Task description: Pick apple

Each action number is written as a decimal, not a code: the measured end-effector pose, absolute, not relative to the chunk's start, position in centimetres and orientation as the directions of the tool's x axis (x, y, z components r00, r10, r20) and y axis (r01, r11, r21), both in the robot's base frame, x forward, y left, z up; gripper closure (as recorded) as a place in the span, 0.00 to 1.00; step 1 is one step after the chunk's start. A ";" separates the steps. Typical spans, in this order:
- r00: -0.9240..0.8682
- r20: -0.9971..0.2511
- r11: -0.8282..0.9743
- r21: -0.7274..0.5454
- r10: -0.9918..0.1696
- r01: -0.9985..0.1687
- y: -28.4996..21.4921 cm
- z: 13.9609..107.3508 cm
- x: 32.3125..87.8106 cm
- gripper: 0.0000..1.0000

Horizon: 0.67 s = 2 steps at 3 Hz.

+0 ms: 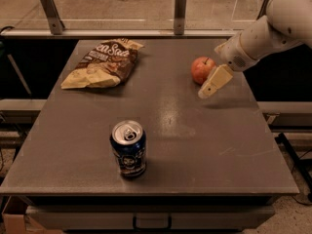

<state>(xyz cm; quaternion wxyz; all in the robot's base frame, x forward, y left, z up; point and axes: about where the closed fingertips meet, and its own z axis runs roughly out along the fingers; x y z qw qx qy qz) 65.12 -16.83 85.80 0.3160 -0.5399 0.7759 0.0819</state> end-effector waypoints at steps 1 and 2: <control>-0.264 -0.633 0.451 -0.151 -0.727 -0.880 -17.2 85.2 66.9 0.18; -0.299 -0.681 0.463 -0.067 -0.669 -0.884 -16.8 84.8 67.3 0.41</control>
Offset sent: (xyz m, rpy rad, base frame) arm 0.0247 0.0024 -0.0077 0.2887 0.1509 -0.0428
